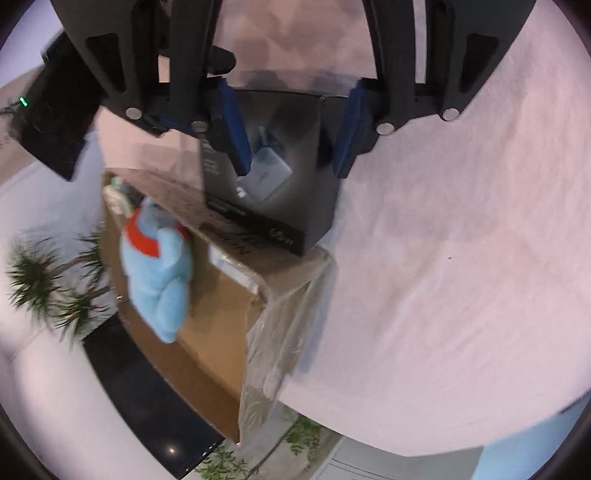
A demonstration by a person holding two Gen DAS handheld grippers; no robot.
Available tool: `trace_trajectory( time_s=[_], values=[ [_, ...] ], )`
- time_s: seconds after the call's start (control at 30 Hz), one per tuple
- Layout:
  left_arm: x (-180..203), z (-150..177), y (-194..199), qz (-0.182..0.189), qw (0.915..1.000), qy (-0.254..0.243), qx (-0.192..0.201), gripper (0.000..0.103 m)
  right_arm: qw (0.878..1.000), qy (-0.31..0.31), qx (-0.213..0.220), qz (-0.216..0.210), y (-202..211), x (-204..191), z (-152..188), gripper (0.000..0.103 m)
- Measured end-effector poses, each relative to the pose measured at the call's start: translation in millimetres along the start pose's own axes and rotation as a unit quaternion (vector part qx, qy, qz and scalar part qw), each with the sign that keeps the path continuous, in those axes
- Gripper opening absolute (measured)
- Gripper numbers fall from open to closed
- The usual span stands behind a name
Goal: Organize objects
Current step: 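Grasp the black charger box with the left gripper and lift it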
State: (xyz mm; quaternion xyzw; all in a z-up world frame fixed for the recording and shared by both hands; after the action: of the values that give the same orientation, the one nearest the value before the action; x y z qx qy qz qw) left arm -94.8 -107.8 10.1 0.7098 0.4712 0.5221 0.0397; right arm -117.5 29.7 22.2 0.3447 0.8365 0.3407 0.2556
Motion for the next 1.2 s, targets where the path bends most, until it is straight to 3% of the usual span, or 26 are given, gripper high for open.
trace_trajectory(
  time_s=[0.17,0.3,0.47,0.53,0.63,1.0,1.2],
  values=[
    [24,35,0,0.017,0.9995,-0.011,-0.025,0.042,0.988,0.104,0.018,0.11,10,-11,25,0.058],
    [50,87,18,0.033,0.9975,-0.029,-0.055,0.042,0.982,0.157,0.013,0.107,45,-16,68,0.058],
    [42,86,21,0.048,0.9978,-0.001,-0.047,0.047,0.981,0.177,0.014,0.077,70,-17,103,0.064],
    [46,82,12,0.053,0.997,-0.004,-0.056,0.047,0.981,0.174,0.014,0.081,66,-16,101,0.067],
    [51,80,9,0.03,0.9977,-0.027,-0.055,0.052,0.981,0.172,0.011,0.091,54,-21,96,0.072],
    [66,82,14,-0.003,0.9968,-0.069,-0.041,0.053,0.981,0.155,0.019,0.117,50,-28,91,0.068],
    [71,77,26,-0.003,0.9968,-0.075,-0.027,0.053,0.978,0.157,0.04,0.131,56,-36,84,0.068]
  ],
)
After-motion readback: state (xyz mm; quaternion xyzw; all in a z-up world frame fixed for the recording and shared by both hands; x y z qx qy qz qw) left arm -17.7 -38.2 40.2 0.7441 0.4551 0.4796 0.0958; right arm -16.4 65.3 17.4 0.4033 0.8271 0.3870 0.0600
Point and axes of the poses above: each gripper's, at about its wrist camera, not at the fingertips, and y roughly against the way its jaws point, x to its right, z to its underside, the point moved 5 cm from there along -y, roughly the way its jaws point, and after that the axes turned 15 degrees about z, right-handed, at the moved point
